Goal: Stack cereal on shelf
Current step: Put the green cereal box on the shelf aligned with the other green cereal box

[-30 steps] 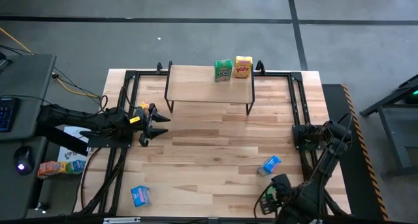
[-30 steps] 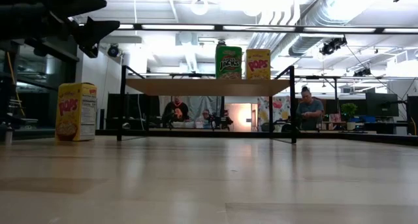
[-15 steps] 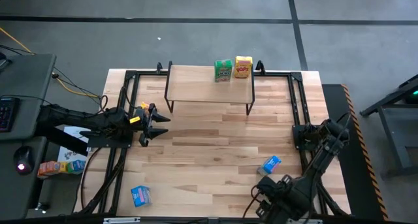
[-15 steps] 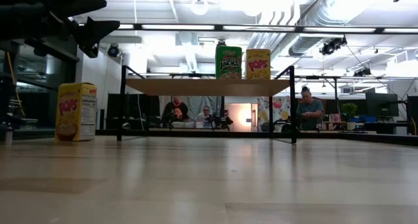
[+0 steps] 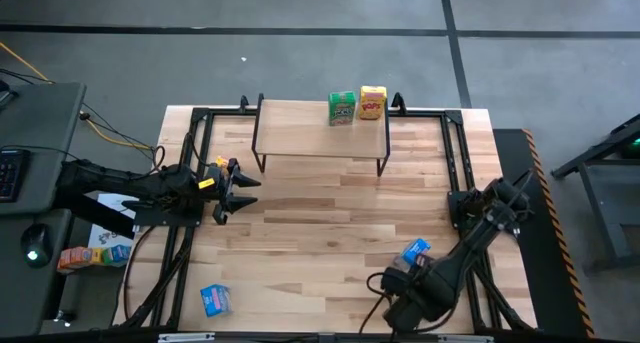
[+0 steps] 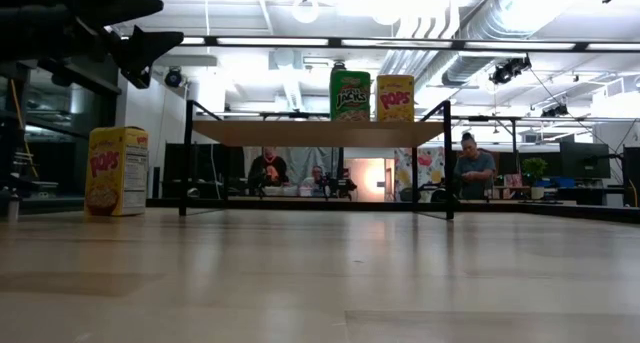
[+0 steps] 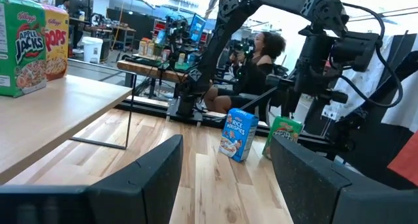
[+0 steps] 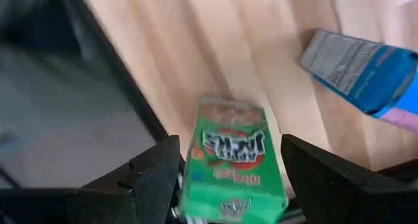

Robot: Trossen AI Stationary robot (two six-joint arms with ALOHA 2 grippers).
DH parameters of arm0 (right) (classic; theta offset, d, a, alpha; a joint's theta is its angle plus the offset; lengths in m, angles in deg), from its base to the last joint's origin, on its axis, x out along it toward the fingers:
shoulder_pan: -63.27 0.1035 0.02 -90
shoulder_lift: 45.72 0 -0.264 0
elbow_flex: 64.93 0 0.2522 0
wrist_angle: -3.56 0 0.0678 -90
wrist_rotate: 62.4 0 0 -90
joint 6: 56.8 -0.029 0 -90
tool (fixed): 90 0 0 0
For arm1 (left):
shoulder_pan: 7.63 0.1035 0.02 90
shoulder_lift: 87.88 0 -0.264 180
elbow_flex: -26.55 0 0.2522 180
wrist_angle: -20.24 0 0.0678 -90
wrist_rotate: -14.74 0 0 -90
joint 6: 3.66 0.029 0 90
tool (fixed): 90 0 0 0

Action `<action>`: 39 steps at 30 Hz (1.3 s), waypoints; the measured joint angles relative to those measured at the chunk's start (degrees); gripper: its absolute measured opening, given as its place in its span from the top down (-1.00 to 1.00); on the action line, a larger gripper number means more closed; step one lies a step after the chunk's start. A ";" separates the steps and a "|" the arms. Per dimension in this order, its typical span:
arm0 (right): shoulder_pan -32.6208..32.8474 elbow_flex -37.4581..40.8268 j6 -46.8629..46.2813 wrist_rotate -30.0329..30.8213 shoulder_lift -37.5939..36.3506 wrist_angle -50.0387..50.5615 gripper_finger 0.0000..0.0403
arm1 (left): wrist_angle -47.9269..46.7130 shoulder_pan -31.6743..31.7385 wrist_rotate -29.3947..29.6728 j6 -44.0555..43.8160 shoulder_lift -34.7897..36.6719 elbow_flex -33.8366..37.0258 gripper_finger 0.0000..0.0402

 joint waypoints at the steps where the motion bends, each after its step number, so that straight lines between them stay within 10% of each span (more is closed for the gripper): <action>1: -0.24 0.00 1.98 -1.92 0.00 0.03 -0.29 | 0.00 0.00 0.00 0.02 0.01 0.00 -0.11; 21: 1.94 0.02 25.65 -7.57 0.00 10.78 -0.29 | -0.13 0.02 0.46 -1.51 0.00 0.00 -0.11; 39: 10.10 0.02 28.18 5.55 0.00 6.10 -0.29 | -0.13 0.00 0.44 -1.49 0.00 0.00 -0.11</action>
